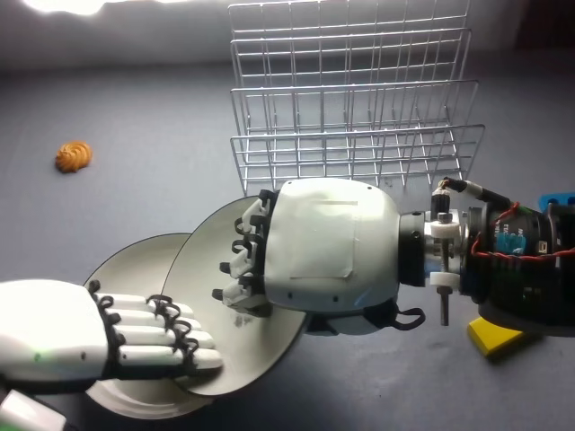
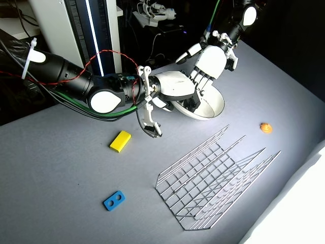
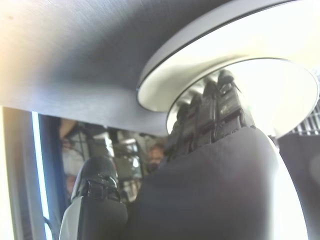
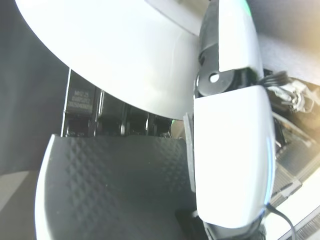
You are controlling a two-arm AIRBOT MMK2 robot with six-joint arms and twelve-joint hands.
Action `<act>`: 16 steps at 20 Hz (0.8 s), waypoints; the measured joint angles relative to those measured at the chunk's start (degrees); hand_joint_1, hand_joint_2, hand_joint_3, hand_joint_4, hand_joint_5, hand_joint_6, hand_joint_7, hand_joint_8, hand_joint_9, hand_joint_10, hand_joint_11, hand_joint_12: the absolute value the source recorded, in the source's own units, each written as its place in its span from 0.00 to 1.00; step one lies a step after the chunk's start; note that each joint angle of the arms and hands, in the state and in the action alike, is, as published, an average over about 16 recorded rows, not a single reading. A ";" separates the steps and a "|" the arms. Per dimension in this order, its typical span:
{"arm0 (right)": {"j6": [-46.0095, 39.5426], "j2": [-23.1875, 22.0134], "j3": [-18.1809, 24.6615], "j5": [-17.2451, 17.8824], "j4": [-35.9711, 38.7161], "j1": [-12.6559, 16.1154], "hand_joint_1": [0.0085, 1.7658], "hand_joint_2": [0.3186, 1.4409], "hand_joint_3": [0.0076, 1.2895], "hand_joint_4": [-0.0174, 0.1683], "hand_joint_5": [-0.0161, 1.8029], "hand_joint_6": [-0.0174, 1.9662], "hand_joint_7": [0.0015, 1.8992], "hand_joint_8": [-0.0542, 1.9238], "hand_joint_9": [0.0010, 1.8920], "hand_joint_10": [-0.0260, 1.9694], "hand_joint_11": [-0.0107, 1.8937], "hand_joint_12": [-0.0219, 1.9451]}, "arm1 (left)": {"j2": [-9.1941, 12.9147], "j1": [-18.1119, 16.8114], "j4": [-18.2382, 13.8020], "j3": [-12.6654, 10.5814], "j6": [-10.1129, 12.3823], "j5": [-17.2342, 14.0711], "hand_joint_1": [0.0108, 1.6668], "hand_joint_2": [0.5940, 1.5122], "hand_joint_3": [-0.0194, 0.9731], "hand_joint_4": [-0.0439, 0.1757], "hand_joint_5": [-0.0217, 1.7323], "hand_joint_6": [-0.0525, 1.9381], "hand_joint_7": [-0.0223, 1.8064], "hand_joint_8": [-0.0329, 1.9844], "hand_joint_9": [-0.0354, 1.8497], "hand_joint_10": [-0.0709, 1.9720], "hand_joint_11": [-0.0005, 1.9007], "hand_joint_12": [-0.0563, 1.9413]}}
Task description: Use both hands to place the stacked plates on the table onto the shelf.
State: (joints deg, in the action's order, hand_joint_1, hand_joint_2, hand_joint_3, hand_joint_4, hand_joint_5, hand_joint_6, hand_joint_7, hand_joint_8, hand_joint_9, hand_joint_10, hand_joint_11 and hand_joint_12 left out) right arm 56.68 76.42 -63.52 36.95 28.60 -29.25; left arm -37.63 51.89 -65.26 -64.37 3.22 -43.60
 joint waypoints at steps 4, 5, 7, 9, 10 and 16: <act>-0.16 -1.02 1.53 -0.35 -0.23 0.81 0.69 0.58 0.00 0.16 0.49 0.55 0.52 0.44 0.63 0.05 0.47 0.56 | -0.04 -0.70 2.19 -1.93 -0.04 0.10 0.01 0.64 0.03 0.22 0.01 0.02 0.01 0.01 0.03 0.03 0.01 0.02; -0.19 -1.27 1.92 -0.41 -0.31 0.99 0.69 0.59 0.00 0.17 0.50 0.56 0.52 0.45 0.63 0.04 0.47 0.56 | 0.00 -0.93 2.76 -2.50 -0.05 0.08 0.01 0.64 0.03 0.22 0.02 0.03 0.02 0.01 0.03 0.04 0.01 0.02; -0.26 -1.74 2.61 -0.49 -0.50 1.31 0.69 0.61 0.00 0.18 0.50 0.57 0.52 0.46 0.64 0.04 0.47 0.56 | 0.13 -1.38 3.80 -3.63 -0.07 -0.04 0.01 0.64 0.03 0.22 0.02 0.03 0.02 0.02 0.03 0.04 0.01 0.02; -0.32 -2.13 3.16 -0.49 -0.66 1.56 0.69 0.62 0.00 0.19 0.51 0.57 0.53 0.47 0.65 0.04 0.47 0.57 | 0.28 -1.79 4.73 -4.67 -0.10 -0.23 0.01 0.64 0.03 0.22 0.02 0.03 0.02 0.02 0.03 0.04 0.01 0.02; -0.33 -2.31 3.37 -0.48 -0.72 1.66 0.69 0.63 0.00 0.19 0.51 0.58 0.53 0.48 0.66 0.04 0.47 0.57 | 0.35 -1.98 5.16 -5.13 -0.11 -0.35 0.01 0.64 0.03 0.22 0.02 0.03 0.02 0.02 0.03 0.04 0.01 0.02; -0.27 -3.01 4.13 -0.41 -0.87 1.88 0.69 0.67 0.01 0.19 0.51 0.58 0.54 0.48 0.68 0.04 0.47 0.57 | 0.80 -2.90 7.08 -7.16 -0.11 -1.09 0.01 0.64 0.03 0.19 0.03 0.04 0.02 0.02 0.03 0.04 0.01 0.02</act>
State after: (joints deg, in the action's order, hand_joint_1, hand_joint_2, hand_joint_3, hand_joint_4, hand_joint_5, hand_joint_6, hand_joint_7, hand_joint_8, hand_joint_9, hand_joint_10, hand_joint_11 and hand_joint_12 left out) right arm 56.41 73.42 -59.39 36.55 27.72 -27.36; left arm -36.83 48.98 -58.18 -71.53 3.11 -44.69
